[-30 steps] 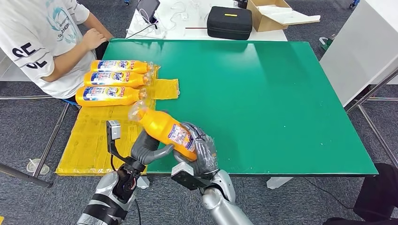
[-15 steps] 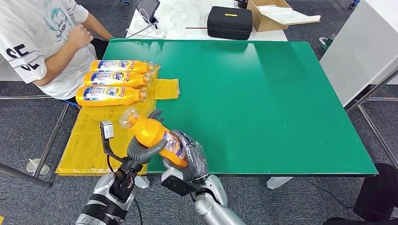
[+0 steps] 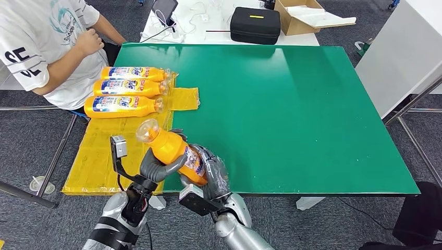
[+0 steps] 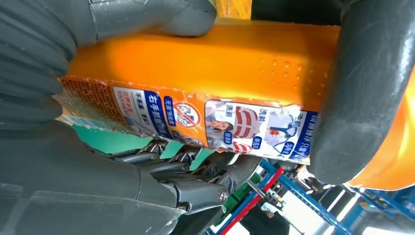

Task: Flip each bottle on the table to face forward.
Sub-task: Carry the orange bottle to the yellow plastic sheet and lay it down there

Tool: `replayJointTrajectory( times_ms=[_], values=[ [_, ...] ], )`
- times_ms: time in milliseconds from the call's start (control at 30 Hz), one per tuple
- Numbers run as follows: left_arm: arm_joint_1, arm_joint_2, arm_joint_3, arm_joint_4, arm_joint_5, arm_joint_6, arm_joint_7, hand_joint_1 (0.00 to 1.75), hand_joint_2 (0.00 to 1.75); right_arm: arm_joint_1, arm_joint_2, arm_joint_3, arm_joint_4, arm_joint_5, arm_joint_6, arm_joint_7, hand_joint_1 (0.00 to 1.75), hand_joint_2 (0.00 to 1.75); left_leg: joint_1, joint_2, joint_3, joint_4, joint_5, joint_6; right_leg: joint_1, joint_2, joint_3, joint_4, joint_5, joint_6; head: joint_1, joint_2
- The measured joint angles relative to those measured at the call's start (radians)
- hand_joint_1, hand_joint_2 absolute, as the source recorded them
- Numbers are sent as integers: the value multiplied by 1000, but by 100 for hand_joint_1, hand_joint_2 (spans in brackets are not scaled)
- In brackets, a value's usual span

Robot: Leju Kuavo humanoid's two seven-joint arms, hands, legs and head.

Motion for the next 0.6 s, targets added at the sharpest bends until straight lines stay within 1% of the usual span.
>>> replayJointTrajectory(
  times_ms=[33,67,100,133,200,300,400,467,600],
  values=[
    [0,1,-1,-5,-6,1,-2,175,175,-1,0,0,-2,0,-3,0,80,175,0,0,0,0,0,0,0,0,0,0,0,0,0,0],
    [0,1,-2,-9,-11,3,-4,175,175,-2,0,-1,-4,0,-6,1,44,175,0,0,0,0,0,0,0,0,0,0,0,0,0,0],
    [-1,1,-3,-13,-16,5,-5,175,175,-3,0,-1,-5,0,-11,3,7,131,0,0,0,0,0,0,0,0,0,0,0,0,0,0],
    [-2,2,-5,-17,-19,8,-5,175,175,-3,1,-2,-7,0,-16,6,0,87,0,0,0,0,0,0,0,0,0,0,0,0,0,0],
    [-3,2,-10,-22,-22,15,-4,175,175,-4,1,-4,-11,0,-26,13,0,0,0,0,0,0,0,0,0,0,0,0,0,0,0,0],
    [-3,1,-12,-29,-19,34,-2,175,175,-5,2,-10,-23,-2,-35,24,0,0,0,0,0,0,0,0,0,0,0,0,0,0,0,0],
    [-6,0,3,-38,-23,95,-3,175,175,-5,2,-16,-50,2,-44,40,0,0,0,0,0,0,0,0,0,0,0,0,0,0,0,0],
    [-10,0,25,-43,-51,163,-14,175,175,-3,2,-21,-78,6,-57,45,0,0,0,0,0,0,0,0,0,0,0,0,0,0,0,0],
    [-34,-3,82,-50,-157,333,-58,175,175,7,1,-26,-151,17,-81,53,0,0,0,0,0,0,0,0,0,0,0,0,0,0,0,0]
  ],
)
